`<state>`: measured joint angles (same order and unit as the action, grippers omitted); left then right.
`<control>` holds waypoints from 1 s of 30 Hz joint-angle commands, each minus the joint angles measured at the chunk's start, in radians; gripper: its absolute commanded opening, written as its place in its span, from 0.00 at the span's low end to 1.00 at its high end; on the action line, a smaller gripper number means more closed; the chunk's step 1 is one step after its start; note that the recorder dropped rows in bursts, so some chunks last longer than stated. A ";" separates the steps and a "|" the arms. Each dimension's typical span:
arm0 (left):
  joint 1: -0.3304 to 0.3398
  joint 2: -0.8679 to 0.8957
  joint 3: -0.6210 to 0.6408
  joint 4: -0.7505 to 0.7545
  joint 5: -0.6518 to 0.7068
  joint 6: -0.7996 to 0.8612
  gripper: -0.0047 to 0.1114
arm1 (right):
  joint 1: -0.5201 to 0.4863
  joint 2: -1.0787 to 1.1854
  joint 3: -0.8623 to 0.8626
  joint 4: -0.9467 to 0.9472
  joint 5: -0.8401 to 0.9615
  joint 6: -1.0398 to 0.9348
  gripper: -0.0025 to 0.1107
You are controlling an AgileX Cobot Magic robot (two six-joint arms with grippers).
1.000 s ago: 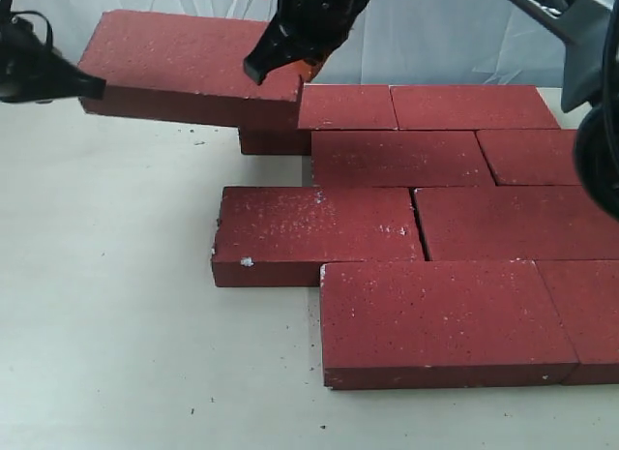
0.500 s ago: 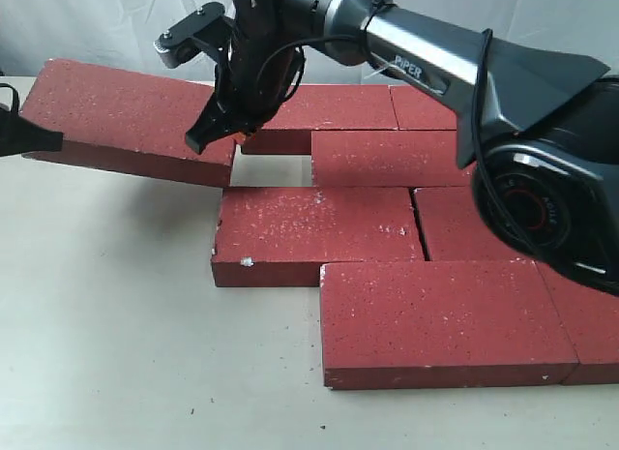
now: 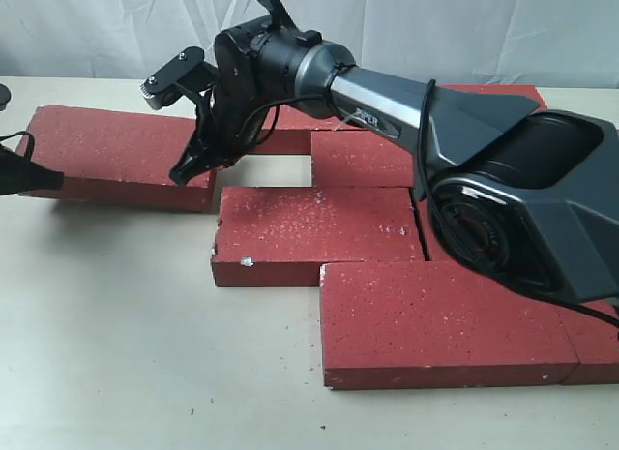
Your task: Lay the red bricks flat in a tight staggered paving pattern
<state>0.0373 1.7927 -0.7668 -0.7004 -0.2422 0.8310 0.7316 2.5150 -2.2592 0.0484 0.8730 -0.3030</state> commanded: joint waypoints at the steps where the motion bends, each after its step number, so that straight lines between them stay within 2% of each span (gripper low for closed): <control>1: -0.018 0.021 0.004 0.046 0.058 -0.008 0.04 | 0.026 -0.004 -0.009 -0.035 -0.054 -0.010 0.01; 4: -0.018 0.023 0.004 0.046 0.064 -0.008 0.04 | 0.026 0.011 -0.009 -0.127 -0.051 -0.010 0.01; 15: -0.018 0.023 0.004 0.046 0.032 -0.008 0.04 | 0.026 0.021 -0.009 -0.201 -0.072 -0.010 0.01; 21: -0.018 0.023 0.004 0.046 0.032 -0.008 0.04 | 0.026 0.021 -0.009 -0.304 0.004 0.003 0.01; 30: -0.018 0.023 0.004 0.046 -0.018 -0.003 0.04 | 0.026 -0.024 -0.009 -0.314 0.062 0.070 0.01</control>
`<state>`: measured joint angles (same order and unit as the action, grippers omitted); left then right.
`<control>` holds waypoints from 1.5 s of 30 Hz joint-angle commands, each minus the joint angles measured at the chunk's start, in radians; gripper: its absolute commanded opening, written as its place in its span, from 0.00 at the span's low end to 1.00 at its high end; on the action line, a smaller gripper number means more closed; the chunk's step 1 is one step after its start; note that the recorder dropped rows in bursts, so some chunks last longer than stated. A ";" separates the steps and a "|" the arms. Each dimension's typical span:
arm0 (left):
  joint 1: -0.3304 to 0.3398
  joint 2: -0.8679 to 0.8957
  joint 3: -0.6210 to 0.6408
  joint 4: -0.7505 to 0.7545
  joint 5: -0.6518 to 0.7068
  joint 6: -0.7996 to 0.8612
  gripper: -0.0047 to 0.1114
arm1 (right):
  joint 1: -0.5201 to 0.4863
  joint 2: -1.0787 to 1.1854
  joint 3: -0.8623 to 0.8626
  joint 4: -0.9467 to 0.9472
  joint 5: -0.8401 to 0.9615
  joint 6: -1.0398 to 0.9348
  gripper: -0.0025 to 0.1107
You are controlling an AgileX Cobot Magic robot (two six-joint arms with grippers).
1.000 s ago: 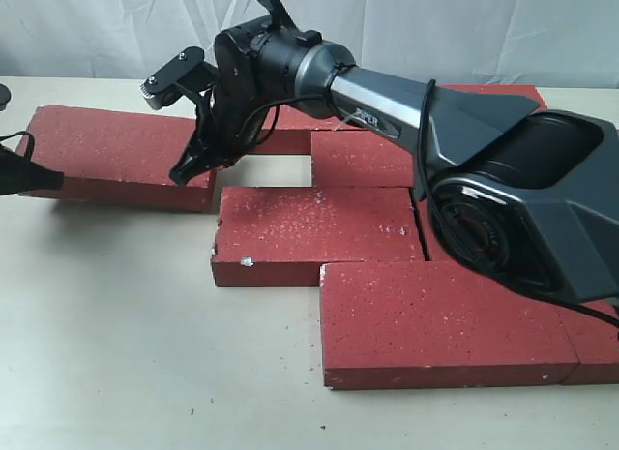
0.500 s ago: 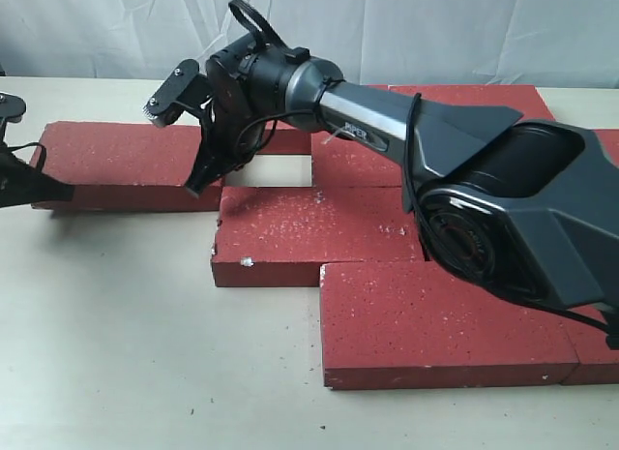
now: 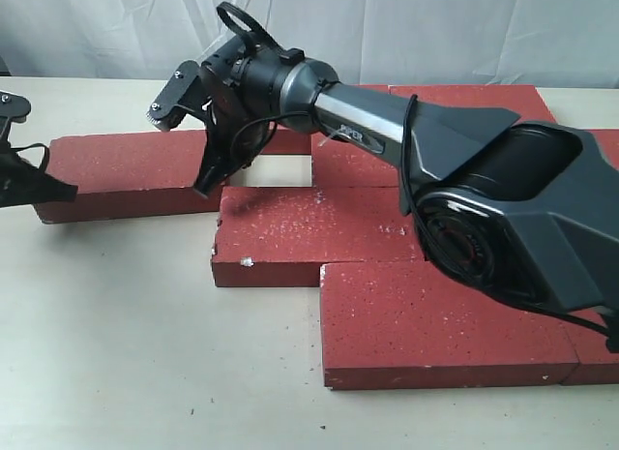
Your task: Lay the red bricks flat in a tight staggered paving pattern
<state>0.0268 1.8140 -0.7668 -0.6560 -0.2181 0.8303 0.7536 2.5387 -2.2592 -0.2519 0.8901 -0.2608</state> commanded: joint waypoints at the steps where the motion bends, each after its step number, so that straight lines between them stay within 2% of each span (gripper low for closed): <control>1: -0.008 0.001 0.004 0.004 -0.056 0.000 0.04 | 0.004 -0.068 -0.009 -0.021 0.078 0.028 0.01; 7: 0.023 -0.022 0.004 0.006 -0.076 0.000 0.04 | -0.027 -0.178 -0.009 -0.009 0.244 0.030 0.01; 12: 0.078 -0.022 0.004 0.006 -0.116 -0.002 0.04 | -0.083 -0.250 0.038 0.218 0.201 -0.060 0.01; 14: 0.094 -0.022 0.004 0.006 -0.114 -0.007 0.04 | -0.098 -0.282 0.114 0.282 0.152 -0.101 0.01; 18: 0.102 -0.022 0.004 0.022 -0.138 -0.030 0.04 | -0.130 -0.371 0.333 0.289 0.026 -0.123 0.01; 23: 0.113 -0.013 -0.015 0.155 -0.134 -0.205 0.04 | -0.143 -0.547 0.661 0.365 -0.167 -0.209 0.01; 26: 0.143 0.032 -0.066 0.244 -0.010 -0.298 0.04 | -0.143 -0.641 0.825 0.418 -0.229 -0.295 0.01; 29: 0.177 0.087 -0.141 0.241 0.130 -0.308 0.04 | -0.143 -0.711 0.932 0.436 -0.362 -0.401 0.01; 39: 0.190 0.165 -0.231 0.160 0.246 -0.308 0.04 | -0.146 -0.718 0.952 0.512 -0.537 -0.396 0.01; 45: 0.185 0.215 -0.266 0.124 0.269 -0.308 0.04 | -0.146 -0.697 0.952 0.512 -0.565 -0.396 0.01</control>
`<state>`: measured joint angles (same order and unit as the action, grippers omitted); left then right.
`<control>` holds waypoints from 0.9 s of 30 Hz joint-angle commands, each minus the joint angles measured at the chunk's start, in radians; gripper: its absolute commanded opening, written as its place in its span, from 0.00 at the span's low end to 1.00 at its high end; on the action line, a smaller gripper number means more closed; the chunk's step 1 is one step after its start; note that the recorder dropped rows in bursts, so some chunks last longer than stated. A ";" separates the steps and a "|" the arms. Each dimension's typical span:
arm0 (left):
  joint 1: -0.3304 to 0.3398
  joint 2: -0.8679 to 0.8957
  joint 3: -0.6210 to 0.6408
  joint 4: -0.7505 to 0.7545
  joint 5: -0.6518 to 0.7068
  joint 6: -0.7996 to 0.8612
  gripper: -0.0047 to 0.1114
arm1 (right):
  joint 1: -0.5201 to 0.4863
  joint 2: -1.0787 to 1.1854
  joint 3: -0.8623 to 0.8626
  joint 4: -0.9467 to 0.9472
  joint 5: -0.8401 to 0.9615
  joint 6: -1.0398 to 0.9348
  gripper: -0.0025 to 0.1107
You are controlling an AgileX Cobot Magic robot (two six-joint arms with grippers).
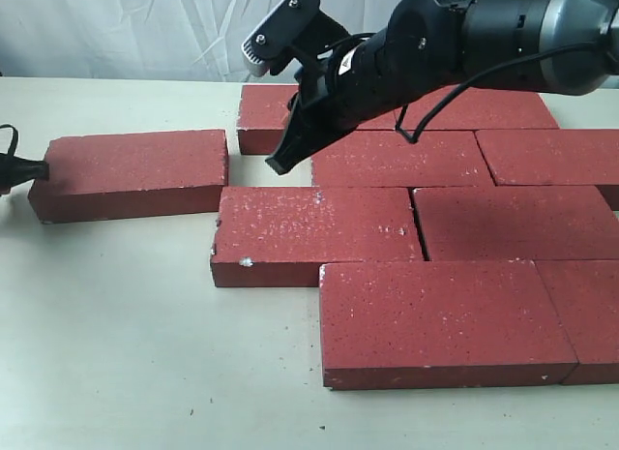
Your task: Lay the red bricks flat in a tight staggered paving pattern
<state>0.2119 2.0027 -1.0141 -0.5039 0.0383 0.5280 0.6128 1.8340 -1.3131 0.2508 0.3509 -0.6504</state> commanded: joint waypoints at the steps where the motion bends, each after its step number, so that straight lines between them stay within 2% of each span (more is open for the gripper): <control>1: -0.007 0.028 -0.022 -0.032 0.010 -0.006 0.04 | -0.005 0.008 0.006 0.009 -0.025 -0.006 0.01; 9: -0.079 0.032 -0.033 -0.034 -0.048 -0.006 0.04 | -0.005 0.008 0.006 0.009 -0.032 -0.006 0.01; 19: -0.121 0.032 -0.035 -0.034 -0.068 -0.006 0.04 | -0.005 0.008 0.006 0.009 -0.032 -0.006 0.01; 27: -0.135 0.032 -0.035 -0.006 -0.157 -0.006 0.04 | -0.005 0.008 0.006 0.009 -0.034 -0.005 0.01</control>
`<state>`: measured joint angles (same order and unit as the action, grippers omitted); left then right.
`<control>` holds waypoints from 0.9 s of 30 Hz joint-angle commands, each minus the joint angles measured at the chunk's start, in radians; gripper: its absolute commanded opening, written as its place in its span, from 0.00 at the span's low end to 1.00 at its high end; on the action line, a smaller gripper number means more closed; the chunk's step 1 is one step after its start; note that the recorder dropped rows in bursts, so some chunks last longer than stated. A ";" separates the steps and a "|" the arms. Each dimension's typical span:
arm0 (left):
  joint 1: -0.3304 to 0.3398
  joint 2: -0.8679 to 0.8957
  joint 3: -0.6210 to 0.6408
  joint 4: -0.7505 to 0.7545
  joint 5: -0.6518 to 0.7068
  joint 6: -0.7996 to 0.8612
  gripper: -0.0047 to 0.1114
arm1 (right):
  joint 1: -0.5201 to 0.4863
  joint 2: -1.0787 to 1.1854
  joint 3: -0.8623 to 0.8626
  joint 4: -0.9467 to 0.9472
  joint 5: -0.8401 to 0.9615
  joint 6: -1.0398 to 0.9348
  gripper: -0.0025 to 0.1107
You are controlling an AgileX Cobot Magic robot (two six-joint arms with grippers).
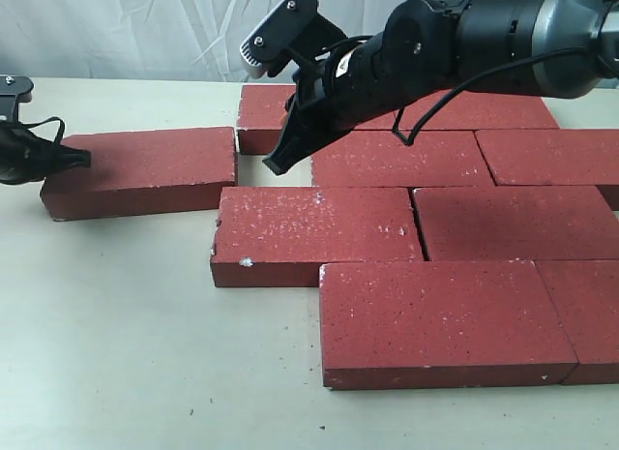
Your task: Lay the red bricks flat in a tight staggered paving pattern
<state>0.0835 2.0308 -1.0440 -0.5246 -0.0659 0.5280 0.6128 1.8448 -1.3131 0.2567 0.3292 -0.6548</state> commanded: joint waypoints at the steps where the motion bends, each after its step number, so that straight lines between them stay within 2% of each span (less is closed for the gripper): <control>1: -0.007 0.004 -0.005 0.025 -0.060 -0.006 0.04 | -0.005 -0.003 0.006 0.003 -0.013 0.000 0.01; 6: -0.007 0.017 -0.018 0.026 -0.108 -0.013 0.04 | -0.005 -0.003 0.006 0.003 -0.011 0.000 0.01; 12: -0.007 0.114 -0.191 -0.014 0.035 -0.032 0.04 | -0.005 -0.003 0.006 0.016 -0.011 0.000 0.01; 16: -0.009 0.121 -0.220 -0.014 0.102 -0.030 0.04 | -0.005 0.008 0.006 0.022 -0.004 0.000 0.01; 18: -0.009 0.121 -0.219 -0.014 0.104 -0.028 0.04 | -0.005 0.077 -0.022 0.022 -0.104 0.000 0.01; 20: -0.009 0.121 -0.219 -0.014 0.111 -0.028 0.04 | -0.008 0.161 -0.133 0.049 -0.039 0.004 0.01; 21: -0.009 0.121 -0.219 -0.014 0.121 -0.028 0.04 | -0.008 0.253 -0.304 0.091 0.104 0.009 0.01; 23: -0.009 0.121 -0.219 -0.014 0.135 -0.028 0.04 | -0.008 0.361 -0.486 0.112 0.189 0.039 0.01; 26: 0.003 0.121 -0.219 -0.034 0.135 -0.031 0.04 | 0.006 0.609 -0.883 0.110 0.304 0.191 0.01; 27: 0.003 0.118 -0.219 -0.060 0.135 -0.031 0.04 | 0.011 0.659 -0.963 0.103 0.339 0.213 0.01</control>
<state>0.0860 2.1489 -1.2606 -0.5325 0.0407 0.5043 0.6144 2.3940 -2.1051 0.3606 0.5822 -0.5098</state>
